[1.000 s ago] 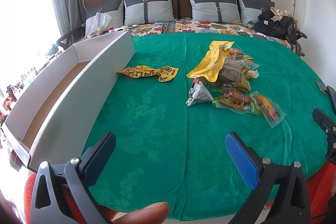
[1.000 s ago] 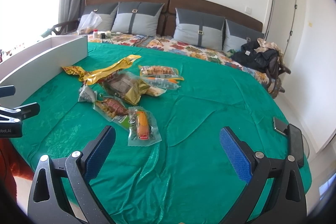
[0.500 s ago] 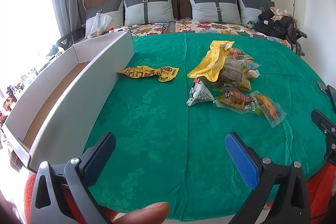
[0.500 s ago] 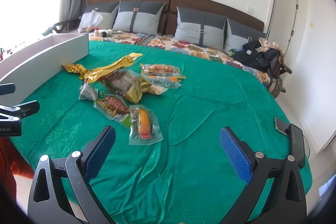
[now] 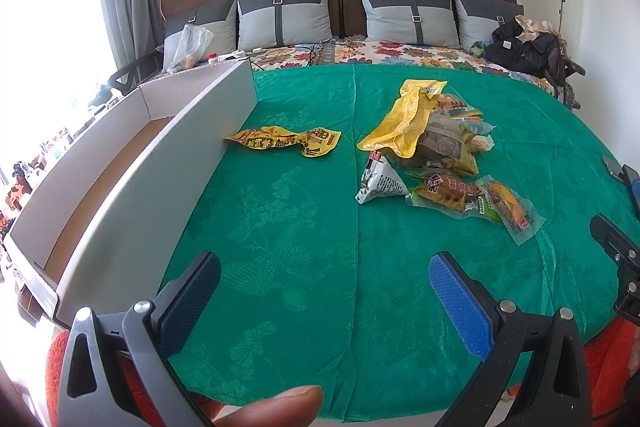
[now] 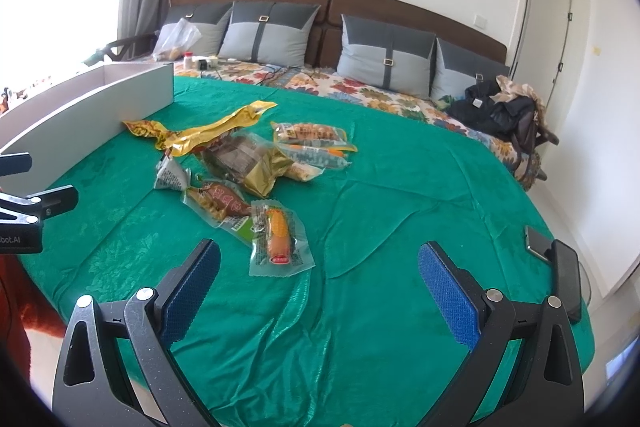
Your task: Organize snacks
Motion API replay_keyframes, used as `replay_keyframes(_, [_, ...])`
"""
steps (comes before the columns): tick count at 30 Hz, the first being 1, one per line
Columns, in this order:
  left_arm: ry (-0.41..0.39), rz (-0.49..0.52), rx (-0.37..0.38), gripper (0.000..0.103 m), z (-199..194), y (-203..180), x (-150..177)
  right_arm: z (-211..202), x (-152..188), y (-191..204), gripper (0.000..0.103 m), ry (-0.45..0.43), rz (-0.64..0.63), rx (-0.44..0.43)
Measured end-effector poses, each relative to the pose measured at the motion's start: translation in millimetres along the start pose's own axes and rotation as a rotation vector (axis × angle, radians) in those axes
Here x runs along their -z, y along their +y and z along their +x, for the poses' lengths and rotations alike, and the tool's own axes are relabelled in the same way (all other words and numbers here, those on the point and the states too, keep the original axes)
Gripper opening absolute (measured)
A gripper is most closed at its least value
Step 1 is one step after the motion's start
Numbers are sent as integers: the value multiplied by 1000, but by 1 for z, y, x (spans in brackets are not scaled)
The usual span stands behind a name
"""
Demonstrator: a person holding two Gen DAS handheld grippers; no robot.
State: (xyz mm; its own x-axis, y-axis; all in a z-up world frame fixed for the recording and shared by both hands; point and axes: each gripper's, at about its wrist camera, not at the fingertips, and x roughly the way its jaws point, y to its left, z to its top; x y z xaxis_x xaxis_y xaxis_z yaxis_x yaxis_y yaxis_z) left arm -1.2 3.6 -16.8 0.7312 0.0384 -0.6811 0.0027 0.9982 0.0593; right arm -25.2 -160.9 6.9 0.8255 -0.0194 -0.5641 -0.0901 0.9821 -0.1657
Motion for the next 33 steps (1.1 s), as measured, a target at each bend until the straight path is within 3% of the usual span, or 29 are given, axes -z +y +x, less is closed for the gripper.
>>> replay_keyframes(33, [14,18,-17,103,10,-5,3,6,4,0,101,31,-12,-15])
